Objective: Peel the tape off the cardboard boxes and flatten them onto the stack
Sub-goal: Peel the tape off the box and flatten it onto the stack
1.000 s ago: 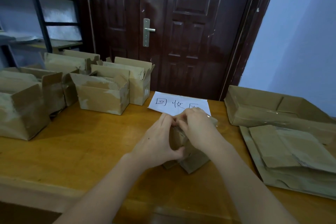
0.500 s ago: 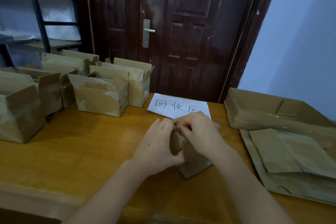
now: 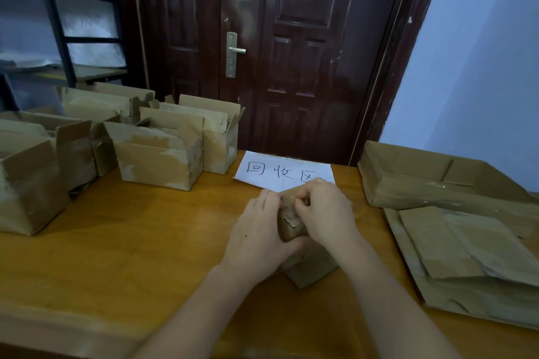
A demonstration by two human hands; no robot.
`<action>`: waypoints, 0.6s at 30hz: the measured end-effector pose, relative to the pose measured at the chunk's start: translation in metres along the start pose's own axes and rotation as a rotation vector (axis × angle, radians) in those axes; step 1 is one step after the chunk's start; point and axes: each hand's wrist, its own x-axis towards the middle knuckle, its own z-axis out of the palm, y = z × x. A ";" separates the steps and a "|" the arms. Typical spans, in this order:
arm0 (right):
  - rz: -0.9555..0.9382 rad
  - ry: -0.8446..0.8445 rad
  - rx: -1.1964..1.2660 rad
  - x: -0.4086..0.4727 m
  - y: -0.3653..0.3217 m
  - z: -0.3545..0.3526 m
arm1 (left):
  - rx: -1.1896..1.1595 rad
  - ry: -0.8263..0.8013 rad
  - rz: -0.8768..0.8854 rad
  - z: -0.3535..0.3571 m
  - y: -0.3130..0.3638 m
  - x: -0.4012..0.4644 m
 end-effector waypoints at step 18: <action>0.015 -0.027 0.058 0.010 0.019 0.004 | 0.131 -0.143 0.045 0.005 -0.013 0.020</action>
